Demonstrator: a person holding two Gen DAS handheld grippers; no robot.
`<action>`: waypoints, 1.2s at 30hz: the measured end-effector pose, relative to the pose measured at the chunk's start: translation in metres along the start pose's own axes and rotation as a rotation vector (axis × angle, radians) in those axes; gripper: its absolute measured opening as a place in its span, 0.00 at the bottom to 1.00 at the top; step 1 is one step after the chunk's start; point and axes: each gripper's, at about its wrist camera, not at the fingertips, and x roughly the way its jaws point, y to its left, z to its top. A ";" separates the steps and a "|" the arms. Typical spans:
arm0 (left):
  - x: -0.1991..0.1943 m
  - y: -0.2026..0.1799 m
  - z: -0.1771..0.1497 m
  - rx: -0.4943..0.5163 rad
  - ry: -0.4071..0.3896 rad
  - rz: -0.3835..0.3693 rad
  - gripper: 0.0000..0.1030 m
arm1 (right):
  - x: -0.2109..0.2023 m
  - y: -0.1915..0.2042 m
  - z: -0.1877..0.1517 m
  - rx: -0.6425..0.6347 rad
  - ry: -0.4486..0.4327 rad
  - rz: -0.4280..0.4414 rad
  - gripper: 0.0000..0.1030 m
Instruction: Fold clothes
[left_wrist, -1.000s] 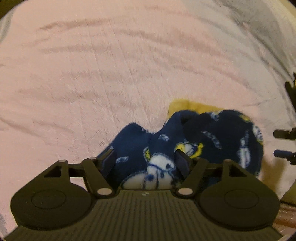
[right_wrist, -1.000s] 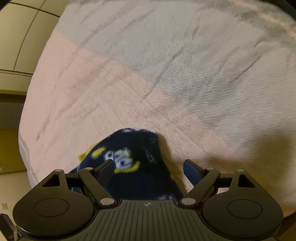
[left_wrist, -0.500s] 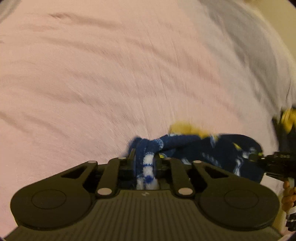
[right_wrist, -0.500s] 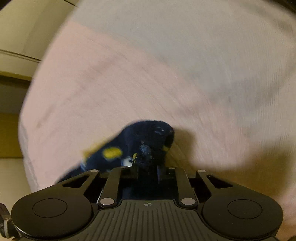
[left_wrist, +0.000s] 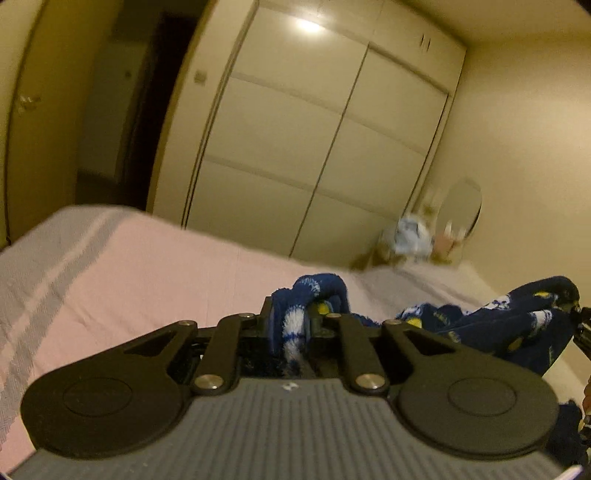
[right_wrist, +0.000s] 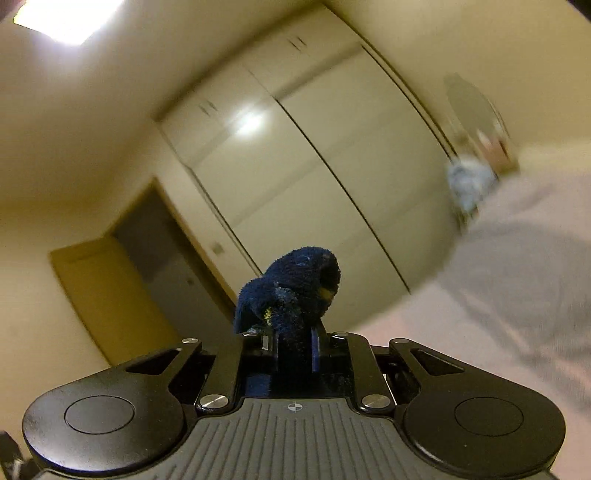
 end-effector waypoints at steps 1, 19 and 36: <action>-0.013 0.001 -0.007 -0.007 0.000 0.014 0.18 | -0.012 0.001 -0.002 -0.005 0.011 -0.018 0.14; -0.010 0.066 -0.167 -0.116 0.605 0.254 0.26 | -0.111 -0.109 -0.147 0.221 0.600 -0.893 0.41; 0.111 0.015 -0.205 -0.022 0.755 0.178 0.39 | -0.145 -0.191 -0.227 0.609 0.607 -0.981 0.63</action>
